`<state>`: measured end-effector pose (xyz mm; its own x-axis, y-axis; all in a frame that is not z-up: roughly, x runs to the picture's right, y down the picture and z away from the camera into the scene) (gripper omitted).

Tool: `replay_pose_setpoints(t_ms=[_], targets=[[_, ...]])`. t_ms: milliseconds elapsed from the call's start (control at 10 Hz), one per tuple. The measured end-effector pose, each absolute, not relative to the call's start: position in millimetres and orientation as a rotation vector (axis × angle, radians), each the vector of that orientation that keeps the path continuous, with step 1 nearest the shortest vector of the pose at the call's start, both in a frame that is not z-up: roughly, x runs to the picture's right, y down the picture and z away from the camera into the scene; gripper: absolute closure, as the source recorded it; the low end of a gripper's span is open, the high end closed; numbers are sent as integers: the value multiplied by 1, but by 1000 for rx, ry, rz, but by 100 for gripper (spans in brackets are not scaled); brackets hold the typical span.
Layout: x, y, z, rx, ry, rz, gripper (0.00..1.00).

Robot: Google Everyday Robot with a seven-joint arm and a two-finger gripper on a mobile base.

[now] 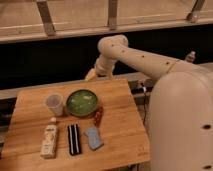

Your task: Place the bottle in the ceramic bowl

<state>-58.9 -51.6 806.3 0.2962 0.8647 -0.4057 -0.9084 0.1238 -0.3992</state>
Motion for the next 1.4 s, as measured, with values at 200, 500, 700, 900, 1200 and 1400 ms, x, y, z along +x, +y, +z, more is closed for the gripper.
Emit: replay_pose_setpoints(t_ms=[200, 500, 700, 900, 1200, 1400], targets=[[-123, -50, 799, -663, 55, 1242, 20], [-152, -47, 789, -654, 46, 1211, 20], [-154, -47, 788, -656, 45, 1208, 20], [-152, -45, 788, -657, 47, 1209, 20], [-144, -2, 775, -675, 54, 1214, 20], [-144, 37, 758, -691, 55, 1229, 20]])
